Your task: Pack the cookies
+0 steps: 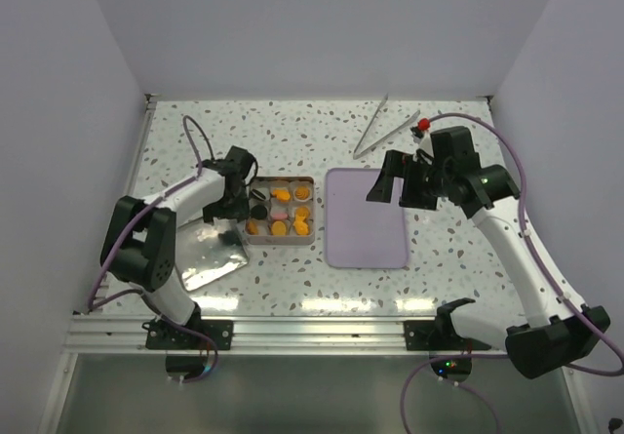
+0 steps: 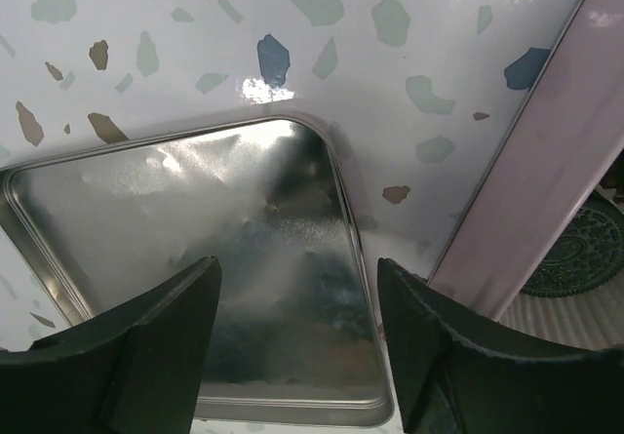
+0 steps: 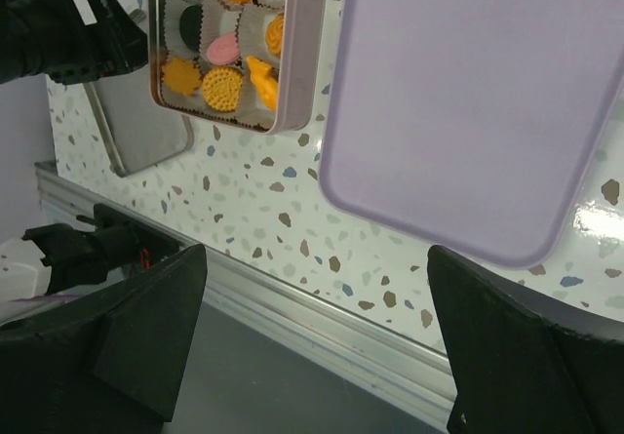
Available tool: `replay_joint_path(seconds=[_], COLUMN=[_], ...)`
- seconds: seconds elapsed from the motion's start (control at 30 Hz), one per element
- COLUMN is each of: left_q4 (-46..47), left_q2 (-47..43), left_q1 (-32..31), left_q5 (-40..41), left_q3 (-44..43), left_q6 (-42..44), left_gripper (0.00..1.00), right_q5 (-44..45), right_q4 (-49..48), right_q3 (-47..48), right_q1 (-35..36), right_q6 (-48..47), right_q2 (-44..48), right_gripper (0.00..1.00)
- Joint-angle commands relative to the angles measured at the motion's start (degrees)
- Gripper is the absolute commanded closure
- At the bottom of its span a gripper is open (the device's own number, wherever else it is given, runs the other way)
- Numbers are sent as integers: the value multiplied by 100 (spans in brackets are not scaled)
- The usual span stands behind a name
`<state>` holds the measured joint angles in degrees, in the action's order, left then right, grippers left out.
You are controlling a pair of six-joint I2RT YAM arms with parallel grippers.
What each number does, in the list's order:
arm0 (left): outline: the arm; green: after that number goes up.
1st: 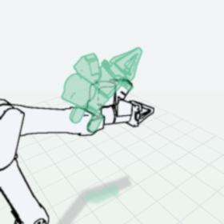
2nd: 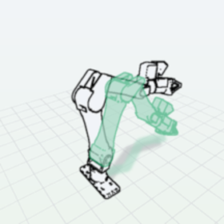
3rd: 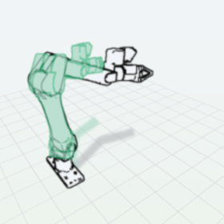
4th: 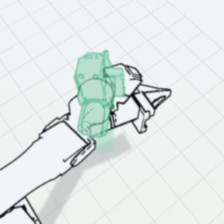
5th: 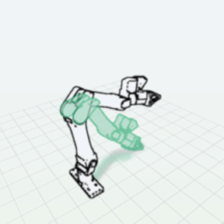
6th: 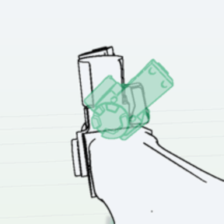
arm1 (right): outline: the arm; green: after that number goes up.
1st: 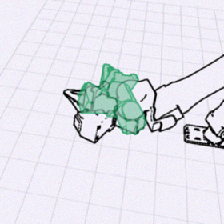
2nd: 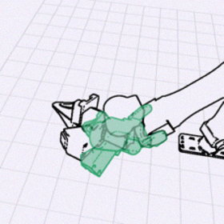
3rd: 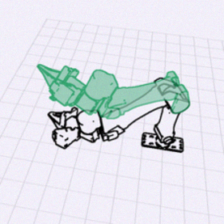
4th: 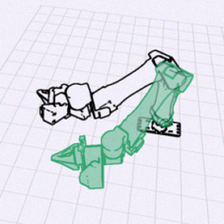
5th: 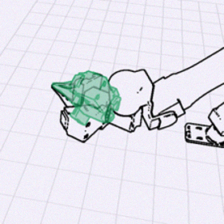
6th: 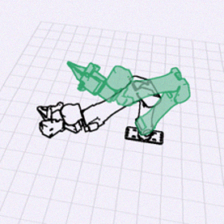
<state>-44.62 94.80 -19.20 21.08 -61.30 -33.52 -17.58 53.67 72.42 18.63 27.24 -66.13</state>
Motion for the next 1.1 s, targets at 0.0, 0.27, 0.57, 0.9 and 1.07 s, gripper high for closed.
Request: replay_joint_path(seconds=[0.0, 0.27, 0.57, 0.9, 1.07], left_q4=[182, 779, 902, 693, -37], left_q2=[56, -24, -50, -488, -1409], left_q1=[30, 30, -5, 30, 608], left_q5=[203, -209, -332, -272, -349], left_q3=[-6, 733, 918, 892, -221], left_q6=[-243, -217, -366, -288, 46], left_gripper=[31, 38, 56, 100, 100], right_q5=[-158, -122, -35, -253, -903], right_q4=[144, 188, 372, 328, -56], right_q3=[342, 395, 492, 430, 887], right_q1=[-18, -18, -18, -18, -18], right_q6=[-220, -97, -44, 132, 525], right_q2=[-49, 74, 197, 364, 188], right_gripper=[1, 1, 1, 1, 1])
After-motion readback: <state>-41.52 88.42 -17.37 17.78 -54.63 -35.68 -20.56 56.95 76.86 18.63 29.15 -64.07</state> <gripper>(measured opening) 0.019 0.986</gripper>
